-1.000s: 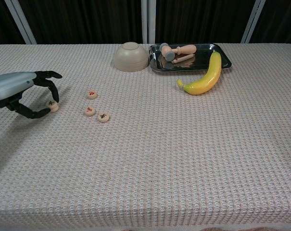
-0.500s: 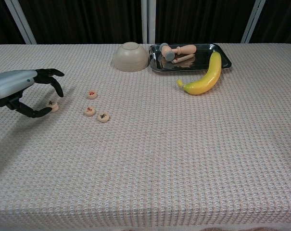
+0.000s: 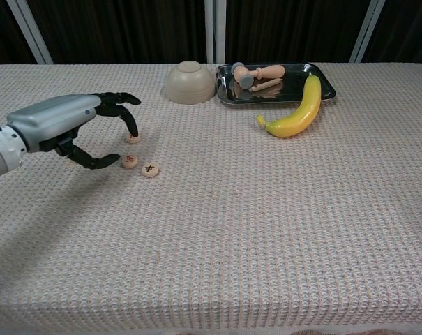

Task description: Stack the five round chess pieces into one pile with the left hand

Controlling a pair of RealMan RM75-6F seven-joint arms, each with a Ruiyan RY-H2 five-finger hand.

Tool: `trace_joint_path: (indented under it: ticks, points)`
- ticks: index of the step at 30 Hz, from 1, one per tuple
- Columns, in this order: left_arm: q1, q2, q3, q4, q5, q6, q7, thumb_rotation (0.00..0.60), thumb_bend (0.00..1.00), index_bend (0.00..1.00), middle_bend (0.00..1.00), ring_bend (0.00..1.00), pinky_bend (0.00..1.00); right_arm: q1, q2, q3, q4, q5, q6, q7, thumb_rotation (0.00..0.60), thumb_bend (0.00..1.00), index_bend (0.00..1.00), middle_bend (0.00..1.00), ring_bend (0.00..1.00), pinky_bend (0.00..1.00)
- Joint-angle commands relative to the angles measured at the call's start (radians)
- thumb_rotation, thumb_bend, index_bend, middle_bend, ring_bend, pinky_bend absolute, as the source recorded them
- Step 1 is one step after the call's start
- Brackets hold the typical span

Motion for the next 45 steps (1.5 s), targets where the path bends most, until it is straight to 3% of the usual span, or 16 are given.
trace_joint_path:
  ticks: [1, 26, 45]
  points:
    - [-0.012, -0.014, 0.002, 0.007, -0.004, -0.018, 0.015, 0.600, 0.35, 0.34, 0.05, 0.00, 0.00, 0.000, 0.001, 0.001, 0.001, 0.000, 0.001, 0.003, 0.600, 0.13, 0.00, 0.00, 0.00, 0.00]
    - [-0.023, -0.060, 0.021, 0.096, -0.040, -0.056, 0.032, 0.600, 0.35, 0.36, 0.05, 0.00, 0.00, 0.000, 0.006, -0.007, -0.004, -0.018, 0.000, 0.006, 0.600, 0.13, 0.00, 0.00, 0.00, 0.00]
    - [-0.021, -0.058, 0.019, 0.097, -0.045, -0.044, 0.020, 0.600, 0.35, 0.46, 0.06, 0.00, 0.00, 0.005, 0.007, -0.006, 0.001, -0.009, -0.013, 0.007, 0.600, 0.13, 0.00, 0.00, 0.00, 0.00]
